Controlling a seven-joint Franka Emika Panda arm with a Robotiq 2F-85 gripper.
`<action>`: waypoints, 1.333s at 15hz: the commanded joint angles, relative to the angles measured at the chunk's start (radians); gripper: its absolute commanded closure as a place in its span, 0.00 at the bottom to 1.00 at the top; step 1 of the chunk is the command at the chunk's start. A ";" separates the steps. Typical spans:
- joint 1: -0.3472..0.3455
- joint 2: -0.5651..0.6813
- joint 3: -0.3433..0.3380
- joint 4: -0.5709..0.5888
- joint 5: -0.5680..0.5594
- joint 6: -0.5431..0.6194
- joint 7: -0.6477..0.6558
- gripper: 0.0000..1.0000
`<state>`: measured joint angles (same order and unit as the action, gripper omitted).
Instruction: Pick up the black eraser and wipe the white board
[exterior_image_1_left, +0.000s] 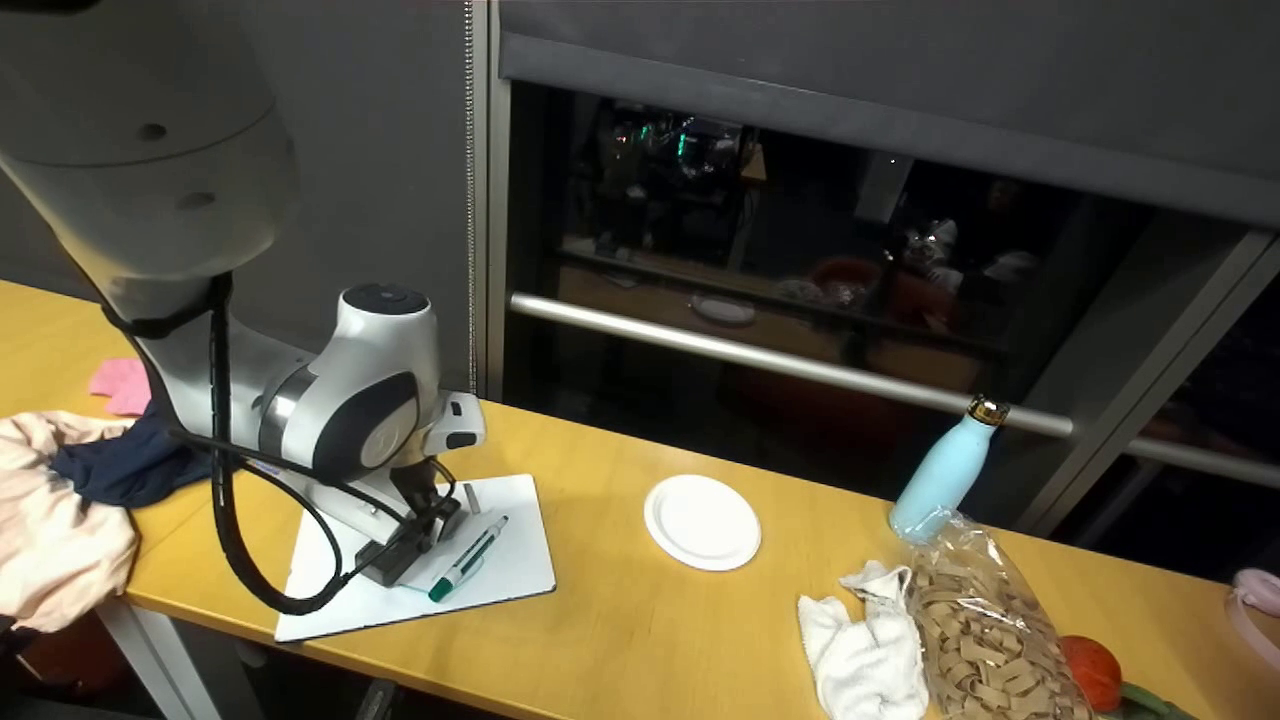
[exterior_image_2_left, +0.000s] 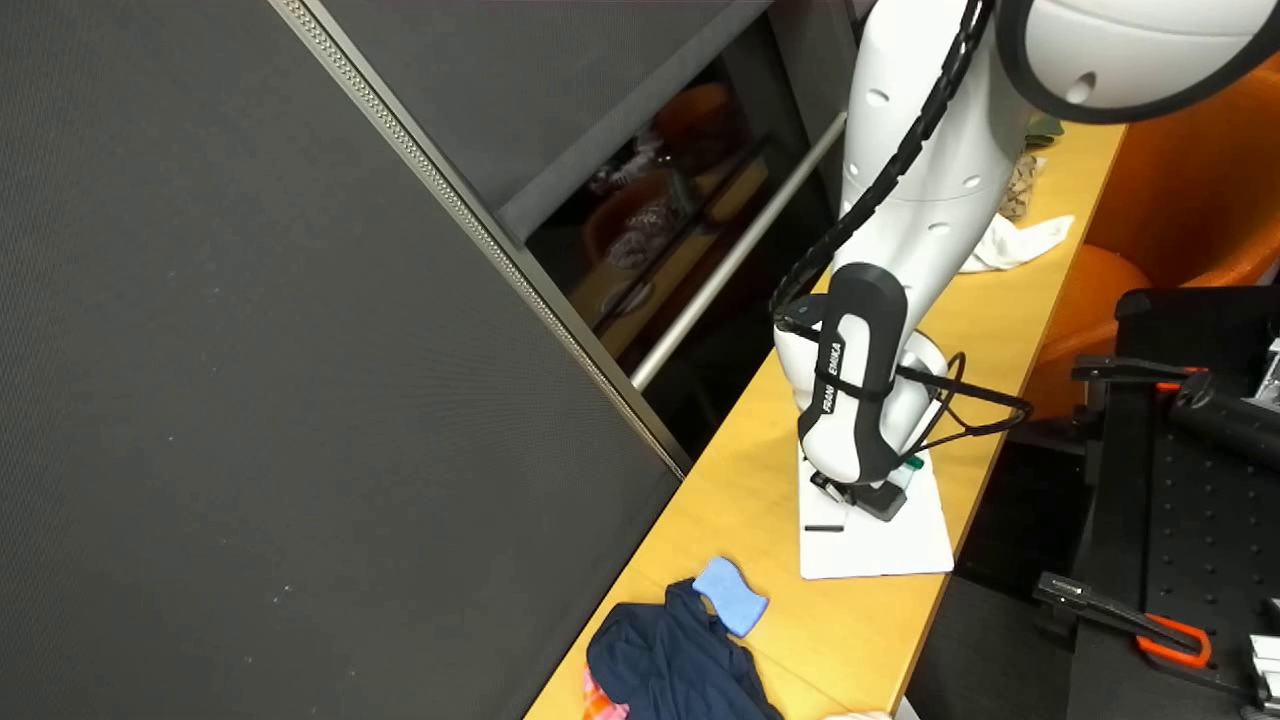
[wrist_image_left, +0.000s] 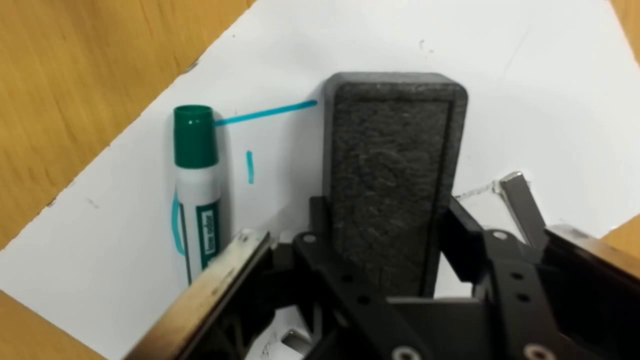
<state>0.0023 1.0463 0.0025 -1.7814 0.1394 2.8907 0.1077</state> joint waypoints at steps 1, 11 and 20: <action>-0.011 -0.029 0.006 -0.061 -0.016 -0.012 -0.020 0.69; -0.010 -0.021 -0.062 -0.087 -0.024 0.016 -0.010 0.69; -0.009 -0.013 -0.099 -0.077 -0.025 0.016 -0.001 0.69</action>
<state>0.0010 1.0168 -0.0926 -1.8569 0.1389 2.8980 0.1045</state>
